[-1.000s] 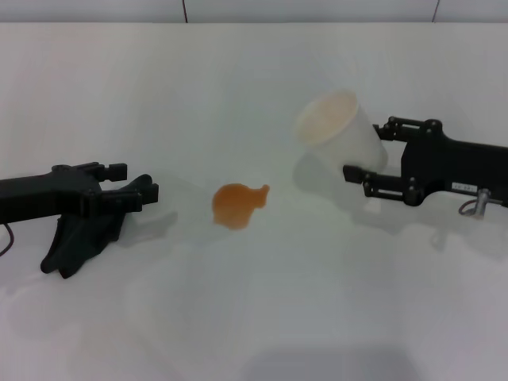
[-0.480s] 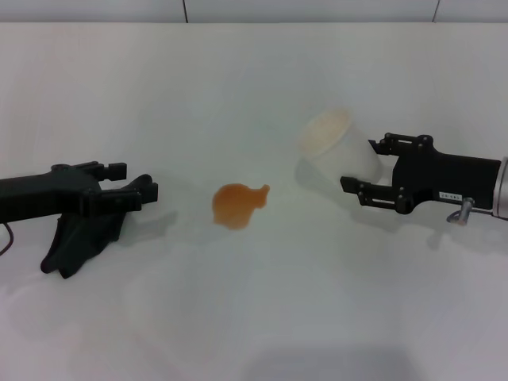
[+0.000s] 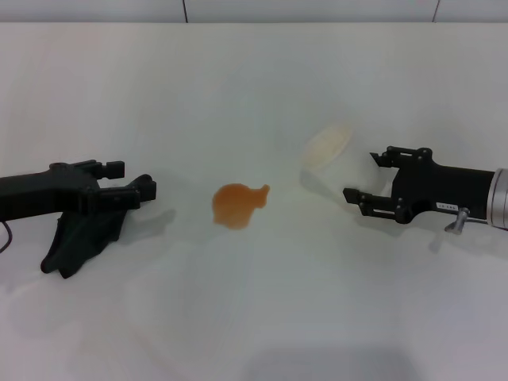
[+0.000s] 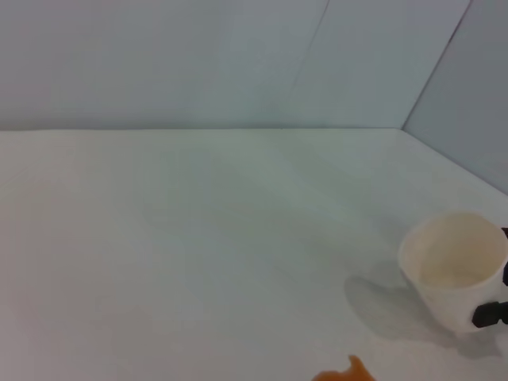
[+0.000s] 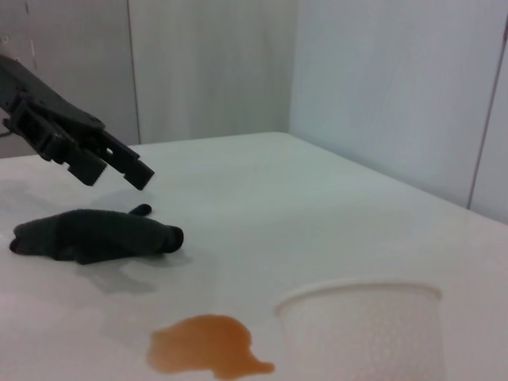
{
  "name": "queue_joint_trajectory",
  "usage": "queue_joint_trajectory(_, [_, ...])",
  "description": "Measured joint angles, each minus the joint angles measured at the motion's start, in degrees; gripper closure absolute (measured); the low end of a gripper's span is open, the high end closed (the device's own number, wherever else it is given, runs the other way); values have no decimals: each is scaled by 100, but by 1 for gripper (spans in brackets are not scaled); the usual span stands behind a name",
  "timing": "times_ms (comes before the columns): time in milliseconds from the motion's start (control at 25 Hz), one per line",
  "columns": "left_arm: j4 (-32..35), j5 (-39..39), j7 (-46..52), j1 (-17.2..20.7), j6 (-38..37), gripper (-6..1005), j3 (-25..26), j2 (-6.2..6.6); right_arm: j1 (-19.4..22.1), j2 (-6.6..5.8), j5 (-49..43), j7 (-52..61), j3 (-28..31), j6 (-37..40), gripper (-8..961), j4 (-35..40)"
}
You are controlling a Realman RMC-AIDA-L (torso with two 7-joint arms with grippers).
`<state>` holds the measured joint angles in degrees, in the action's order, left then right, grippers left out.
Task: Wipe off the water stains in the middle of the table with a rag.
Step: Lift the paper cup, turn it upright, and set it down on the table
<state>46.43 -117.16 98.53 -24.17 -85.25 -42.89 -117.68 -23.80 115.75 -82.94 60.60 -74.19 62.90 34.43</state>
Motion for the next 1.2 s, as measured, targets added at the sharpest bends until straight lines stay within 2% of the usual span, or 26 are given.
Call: queue_joint_trajectory(1200, [-3, 0, 0, -23, -19, 112, 0, -6, 46, -33, 9, -9, 6, -192, 283, -183])
